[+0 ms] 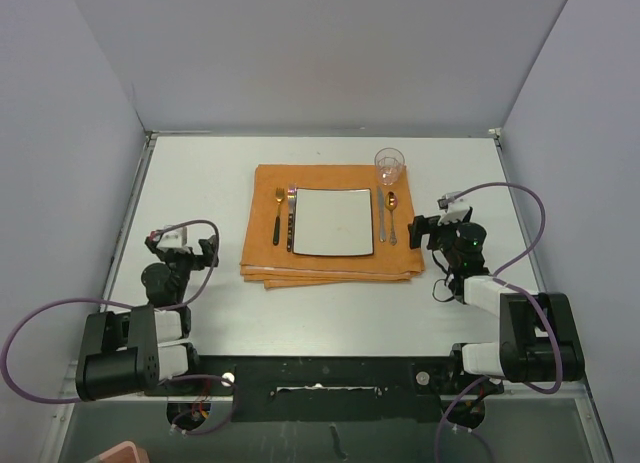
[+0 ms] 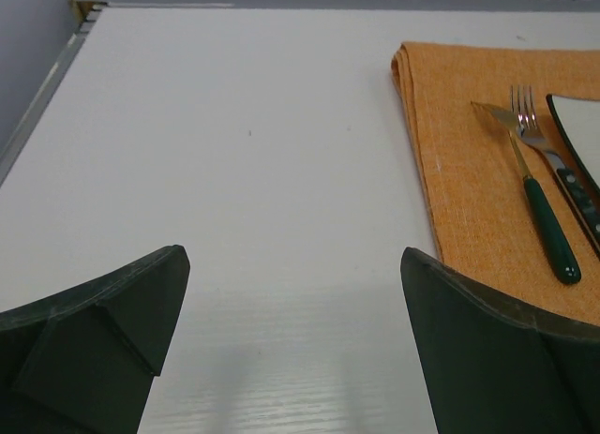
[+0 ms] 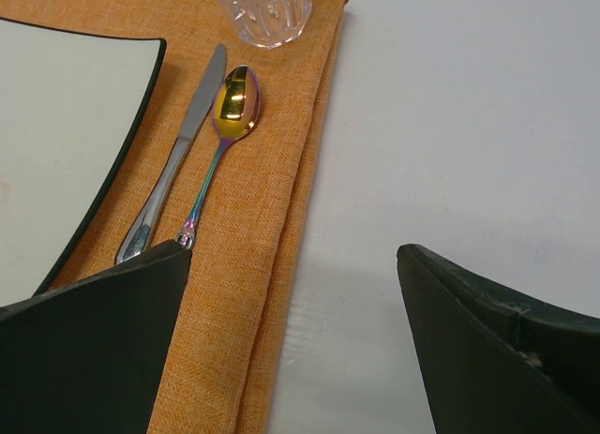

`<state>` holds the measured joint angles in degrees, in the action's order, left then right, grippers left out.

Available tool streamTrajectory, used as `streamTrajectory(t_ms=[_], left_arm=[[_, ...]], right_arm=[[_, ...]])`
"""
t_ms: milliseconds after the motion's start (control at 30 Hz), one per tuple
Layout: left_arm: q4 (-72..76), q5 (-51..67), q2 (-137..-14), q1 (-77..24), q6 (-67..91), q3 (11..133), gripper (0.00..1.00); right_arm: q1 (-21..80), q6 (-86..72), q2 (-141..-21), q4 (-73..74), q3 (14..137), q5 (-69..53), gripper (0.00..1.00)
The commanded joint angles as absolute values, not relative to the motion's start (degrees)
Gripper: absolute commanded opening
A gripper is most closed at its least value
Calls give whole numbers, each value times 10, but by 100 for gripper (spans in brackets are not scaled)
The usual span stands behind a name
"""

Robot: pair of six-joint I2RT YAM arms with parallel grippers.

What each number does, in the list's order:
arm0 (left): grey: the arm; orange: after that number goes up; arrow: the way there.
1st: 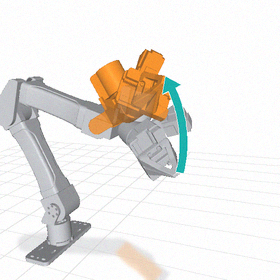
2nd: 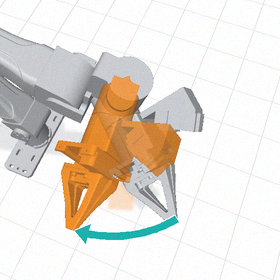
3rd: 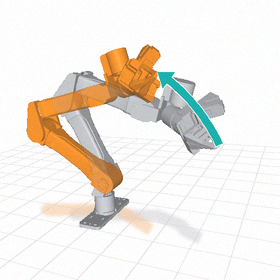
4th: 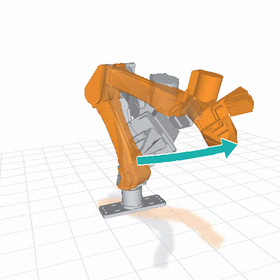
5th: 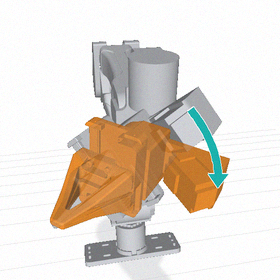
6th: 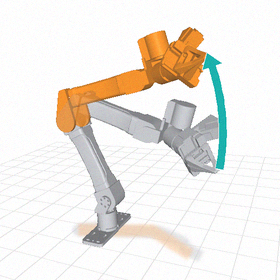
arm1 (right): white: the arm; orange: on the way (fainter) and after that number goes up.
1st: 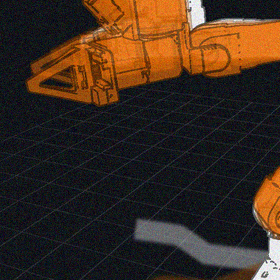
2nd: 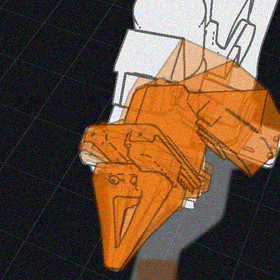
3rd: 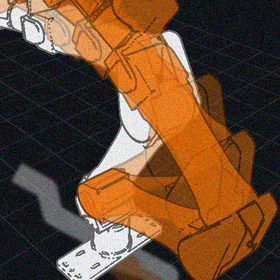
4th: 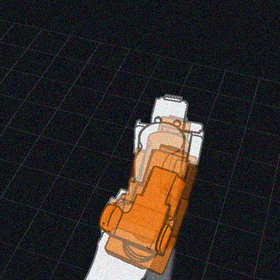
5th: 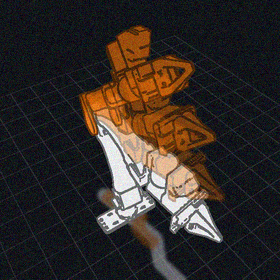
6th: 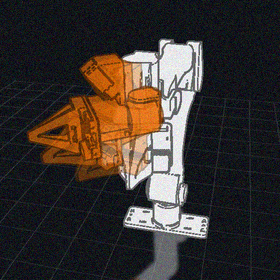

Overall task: Set the dinner table for one person
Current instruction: Reset both arms

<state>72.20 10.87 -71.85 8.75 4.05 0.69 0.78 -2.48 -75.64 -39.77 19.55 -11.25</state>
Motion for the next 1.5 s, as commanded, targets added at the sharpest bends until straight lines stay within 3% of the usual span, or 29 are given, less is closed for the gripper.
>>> streamTrajectory(t_ms=[0,267,433,533,1067,1467], left_arm=[[627,207,-745,92,8,71,98],[536,263,-796,92,-7,151,98],[786,223,-904,91,24,81,98],[862,221,-961,93,25,64,98],[768,177,-942,93,42,106,98],[731,157,-934,91,44,120,98]], right_arm=[[5,-31,-753,-424,217,-123,98],[21,7,-743,-354,228,-114,98],[23,12,-737,-425,171,-39,98],[18,33,-753,-428,179,-46,98],[-70,7,-939,-623,182,-221,98],[-45,39,-928,-556,204,-195,98]])
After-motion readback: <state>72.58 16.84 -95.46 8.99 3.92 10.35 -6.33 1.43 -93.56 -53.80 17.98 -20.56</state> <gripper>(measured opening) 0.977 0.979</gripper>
